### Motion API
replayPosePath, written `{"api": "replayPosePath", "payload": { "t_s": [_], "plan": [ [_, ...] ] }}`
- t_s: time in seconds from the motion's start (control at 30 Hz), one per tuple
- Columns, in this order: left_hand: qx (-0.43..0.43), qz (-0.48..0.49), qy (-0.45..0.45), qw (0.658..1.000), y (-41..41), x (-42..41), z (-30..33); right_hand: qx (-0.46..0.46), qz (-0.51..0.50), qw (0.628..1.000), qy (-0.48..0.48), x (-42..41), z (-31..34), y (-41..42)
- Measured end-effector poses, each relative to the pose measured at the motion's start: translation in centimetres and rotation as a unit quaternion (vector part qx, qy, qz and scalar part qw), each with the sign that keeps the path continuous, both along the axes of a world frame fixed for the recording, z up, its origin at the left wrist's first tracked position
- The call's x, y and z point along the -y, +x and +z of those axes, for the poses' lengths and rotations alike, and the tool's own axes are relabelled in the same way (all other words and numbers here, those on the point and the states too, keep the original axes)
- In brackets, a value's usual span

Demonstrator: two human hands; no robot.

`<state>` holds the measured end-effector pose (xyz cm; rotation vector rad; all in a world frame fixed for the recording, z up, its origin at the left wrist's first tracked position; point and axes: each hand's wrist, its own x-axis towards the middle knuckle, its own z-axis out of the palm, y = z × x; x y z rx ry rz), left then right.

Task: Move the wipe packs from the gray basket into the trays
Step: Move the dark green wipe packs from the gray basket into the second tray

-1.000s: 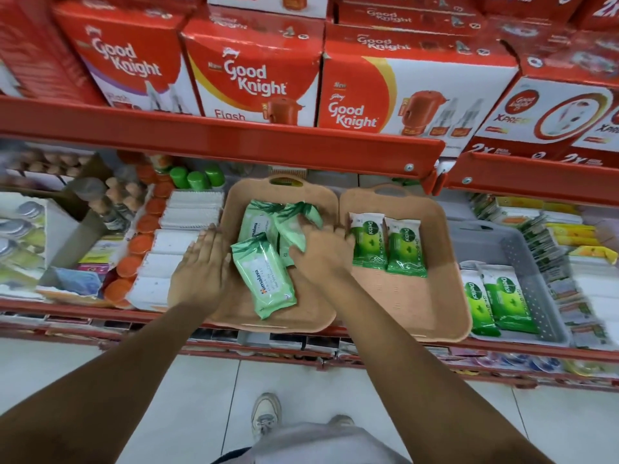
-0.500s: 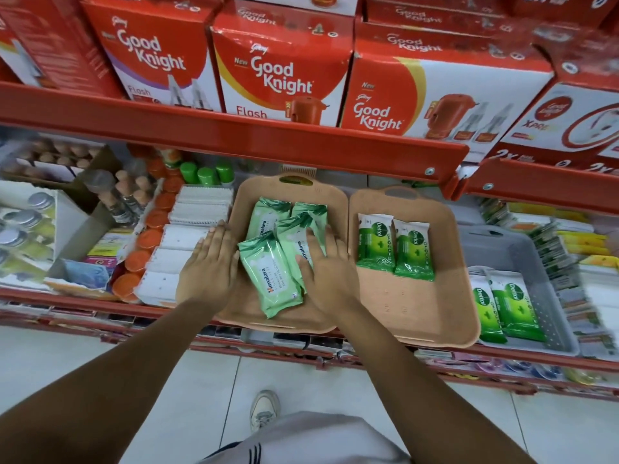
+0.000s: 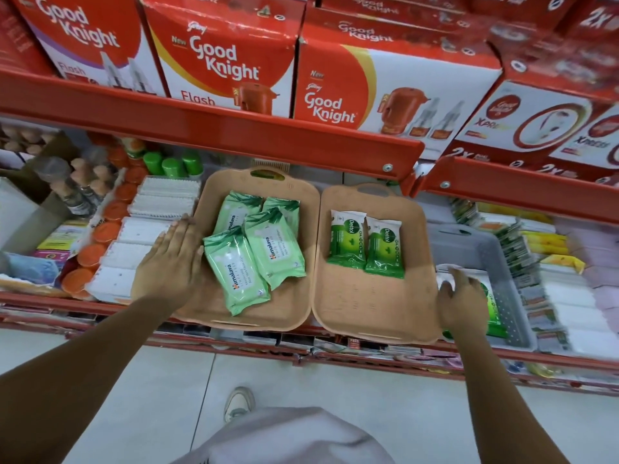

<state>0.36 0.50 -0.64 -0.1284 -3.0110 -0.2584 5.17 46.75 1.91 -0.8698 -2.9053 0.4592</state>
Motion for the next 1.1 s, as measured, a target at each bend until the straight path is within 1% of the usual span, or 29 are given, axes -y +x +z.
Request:
{"api": "replayPosePath", "payload": {
  "t_s": [0.07, 0.13, 0.2, 0.3, 0.4, 0.53, 0.63, 0.7, 0.73, 0.77, 0.87, 0.9, 1.1],
  "plan": [
    [0.000, 0.001, -0.004, 1.000, 0.0, 0.0, 0.0, 0.104, 0.000, 0.994, -0.015, -1.7, -0.5, -0.3],
    [0.001, 0.003, -0.009, 1.000, 0.0, 0.1, 0.0, 0.173, 0.027, 0.984, -0.015, -2.5, -0.8, -0.5],
    [0.002, 0.003, -0.013, 1.000, 0.0, 0.2, 0.0, 0.208, 0.047, 0.977, 0.001, -2.8, -1.0, -0.6],
    [-0.007, 0.004, -0.014, 1.000, -0.1, 0.2, 0.0, 0.216, 0.049, 0.975, 0.008, -2.5, -1.2, -0.4],
    [-0.015, 0.003, -0.006, 1.000, -0.1, -0.1, 0.1, 0.200, 0.064, 0.978, 0.008, -2.5, -1.5, -0.1],
    [-0.010, 0.002, 0.001, 1.000, 0.0, -0.3, 0.2, 0.143, 0.068, 0.987, -0.014, -3.3, -1.5, 0.1],
    [-0.003, 0.002, -0.002, 1.000, 0.0, -0.2, 0.2, 0.048, 0.052, 0.997, -0.038, -4.1, -0.4, 0.1],
    [0.002, 0.004, -0.001, 1.000, 0.0, -0.2, 0.3, -0.030, 0.036, 0.999, -0.027, -4.6, 0.6, -0.1],
    [0.002, 0.006, 0.001, 1.000, 0.1, -0.2, 0.3, -0.043, 0.037, 0.998, -0.023, -4.7, 0.8, -0.4],
    [0.002, 0.006, 0.004, 1.000, 0.1, -0.2, 0.3, -0.025, 0.039, 0.999, -0.028, -4.7, 1.0, -0.7],
    [0.006, 0.003, 0.006, 1.000, 0.1, -0.3, 0.3, 0.128, 0.038, 0.989, -0.066, -4.3, 0.3, -0.9],
    [0.006, 0.002, 0.006, 1.000, 0.0, -0.3, 0.2, 0.157, 0.039, 0.985, -0.064, -4.0, -0.1, -0.7],
    [0.004, 0.002, 0.013, 1.000, -0.1, -0.2, 0.2, 0.206, 0.036, 0.978, -0.018, -3.4, -1.3, 0.2]
  ]
}}
